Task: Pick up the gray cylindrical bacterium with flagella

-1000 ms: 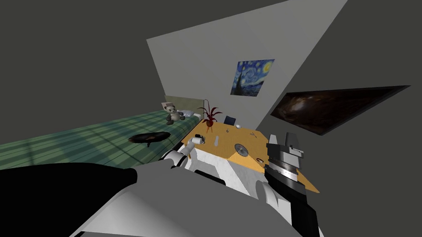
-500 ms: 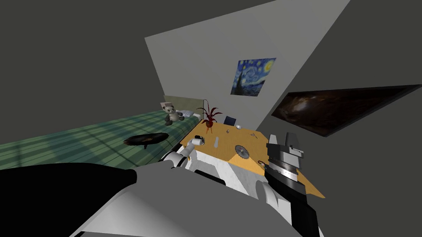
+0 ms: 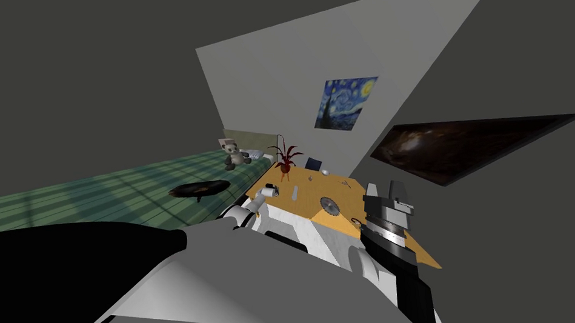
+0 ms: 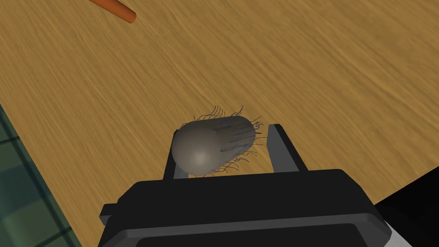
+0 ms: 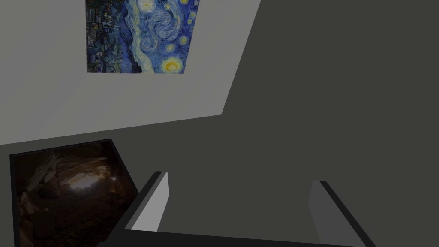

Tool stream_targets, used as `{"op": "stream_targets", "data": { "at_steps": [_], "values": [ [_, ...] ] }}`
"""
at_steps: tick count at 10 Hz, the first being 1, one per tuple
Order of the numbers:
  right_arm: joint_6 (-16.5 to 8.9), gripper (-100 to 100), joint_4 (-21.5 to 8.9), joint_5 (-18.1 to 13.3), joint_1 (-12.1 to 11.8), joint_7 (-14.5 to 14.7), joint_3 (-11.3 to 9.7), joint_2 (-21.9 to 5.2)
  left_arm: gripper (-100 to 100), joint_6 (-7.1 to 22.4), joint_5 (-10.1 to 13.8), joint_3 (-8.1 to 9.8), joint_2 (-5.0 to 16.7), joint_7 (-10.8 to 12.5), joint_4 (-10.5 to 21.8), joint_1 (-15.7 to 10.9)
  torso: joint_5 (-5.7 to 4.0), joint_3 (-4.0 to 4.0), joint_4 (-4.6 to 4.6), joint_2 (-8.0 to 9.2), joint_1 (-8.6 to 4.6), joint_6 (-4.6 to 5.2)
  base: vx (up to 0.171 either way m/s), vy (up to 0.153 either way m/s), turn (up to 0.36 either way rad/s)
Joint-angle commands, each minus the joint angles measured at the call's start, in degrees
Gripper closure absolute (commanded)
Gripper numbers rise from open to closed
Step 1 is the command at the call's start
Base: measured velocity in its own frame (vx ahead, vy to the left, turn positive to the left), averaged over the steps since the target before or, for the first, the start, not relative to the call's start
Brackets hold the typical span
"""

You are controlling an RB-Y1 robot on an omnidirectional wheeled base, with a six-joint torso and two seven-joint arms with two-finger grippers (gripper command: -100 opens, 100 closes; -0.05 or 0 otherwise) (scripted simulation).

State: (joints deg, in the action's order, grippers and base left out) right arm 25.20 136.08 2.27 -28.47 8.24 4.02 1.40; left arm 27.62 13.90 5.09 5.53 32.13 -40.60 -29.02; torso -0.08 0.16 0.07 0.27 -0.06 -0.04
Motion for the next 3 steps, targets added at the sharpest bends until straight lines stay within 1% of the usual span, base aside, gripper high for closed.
{"op": "stream_targets", "data": {
  "at_steps": [1, 2, 3],
  "values": [
    [0.0, 0, 0.0, 0.0, 0.0, 0.0, 0.0, 0.0, 100, 1.6, 0.0, -0.21, 0.5, 0.6, -0.4, -1.1, 0.00, 0.00, 0.00, 0.00, 0.00, 0.00, -0.143, -0.008, 0.016],
    [0.0, 0, 0.0, 0.0, 0.0, 0.0, 0.0, 0.0, 100, 0.5, 0.1, -0.08, 0.4, 0.3, 0.6, -1.2, -0.01, 0.12, 0.03, 0.22, -0.01, 0.00, -0.061, -0.001, 0.000],
    [0.0, 0, 0.0, 0.0, 0.0, 0.0, 0.0, 0.0, 0, 0.6, 0.1, -0.10, 0.4, 0.4, 0.6, -1.2, 0.00, 0.06, 0.02, 0.07, 0.00, 0.00, -0.011, 0.000, 0.000]
  ]
}}
